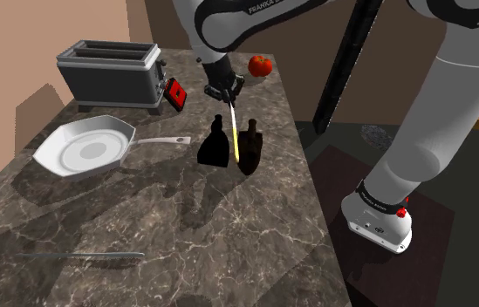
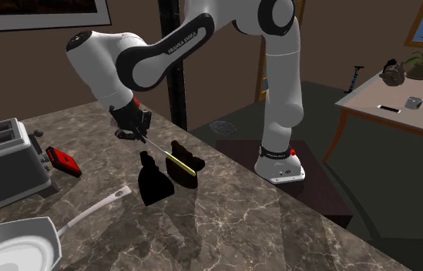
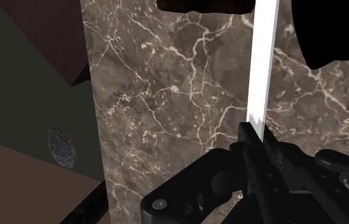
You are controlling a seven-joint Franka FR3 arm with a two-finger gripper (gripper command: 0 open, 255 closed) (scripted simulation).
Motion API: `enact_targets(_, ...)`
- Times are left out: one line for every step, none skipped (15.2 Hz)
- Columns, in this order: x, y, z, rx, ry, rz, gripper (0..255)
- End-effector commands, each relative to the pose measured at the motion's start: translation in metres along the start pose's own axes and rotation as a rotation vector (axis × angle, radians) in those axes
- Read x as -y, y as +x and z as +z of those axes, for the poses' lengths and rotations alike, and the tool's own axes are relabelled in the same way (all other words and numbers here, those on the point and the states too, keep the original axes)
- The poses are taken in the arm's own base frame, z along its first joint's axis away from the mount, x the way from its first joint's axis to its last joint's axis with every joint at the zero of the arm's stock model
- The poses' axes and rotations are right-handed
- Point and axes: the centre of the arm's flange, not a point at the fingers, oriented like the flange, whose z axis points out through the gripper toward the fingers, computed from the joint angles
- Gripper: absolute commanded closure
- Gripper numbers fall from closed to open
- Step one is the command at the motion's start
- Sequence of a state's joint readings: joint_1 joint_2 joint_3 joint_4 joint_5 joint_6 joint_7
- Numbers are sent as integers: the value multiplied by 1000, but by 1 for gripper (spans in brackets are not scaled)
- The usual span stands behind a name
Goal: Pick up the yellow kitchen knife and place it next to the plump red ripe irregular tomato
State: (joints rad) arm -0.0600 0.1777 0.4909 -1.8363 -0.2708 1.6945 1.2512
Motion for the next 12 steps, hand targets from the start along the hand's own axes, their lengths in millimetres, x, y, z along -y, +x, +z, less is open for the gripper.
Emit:
enact_targets(-3, 0, -10, 0, 0, 0, 255)
enact_targets(-5, 0, -15, 0, 0, 0, 255)
enact_targets(-7, 1, -20, 0, 0, 0, 255)
enact_targets(-9, 1, -25, 0, 0, 0, 255)
enact_targets(-10, 1, -30, 0, 0, 0, 255)
enact_targets(-12, 2, -35, 0, 0, 0, 255)
enact_targets(-14, 2, -40, 0, 0, 0, 255)
enact_targets(-16, 2, -45, 0, 0, 0, 255)
enact_targets(-17, 3, -50, 0, 0, 0, 255)
enact_targets(-19, 3, -55, 0, 0, 0, 255)
enact_targets(-21, 3, -60, 0, 0, 0, 255)
enact_targets(-22, 3, -62, 0, 0, 0, 255)
